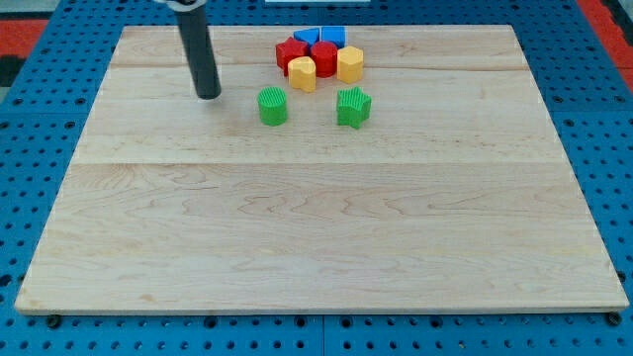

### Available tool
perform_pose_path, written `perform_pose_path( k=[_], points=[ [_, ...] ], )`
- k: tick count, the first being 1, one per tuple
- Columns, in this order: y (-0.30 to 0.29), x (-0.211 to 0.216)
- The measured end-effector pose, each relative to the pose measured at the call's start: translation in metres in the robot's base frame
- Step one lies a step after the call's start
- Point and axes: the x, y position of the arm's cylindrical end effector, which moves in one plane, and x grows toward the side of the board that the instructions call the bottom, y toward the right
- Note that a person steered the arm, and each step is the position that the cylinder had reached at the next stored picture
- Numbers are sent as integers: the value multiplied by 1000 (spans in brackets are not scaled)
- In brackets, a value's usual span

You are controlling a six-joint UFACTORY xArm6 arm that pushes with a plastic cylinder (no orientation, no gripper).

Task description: Slide the green circle into the green star

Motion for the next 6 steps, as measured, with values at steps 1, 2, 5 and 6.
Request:
perform_pose_path(
  k=[1, 2, 5, 6],
  points=[
    [56, 16],
    [122, 13],
    [186, 15],
    [211, -18]
  ],
)
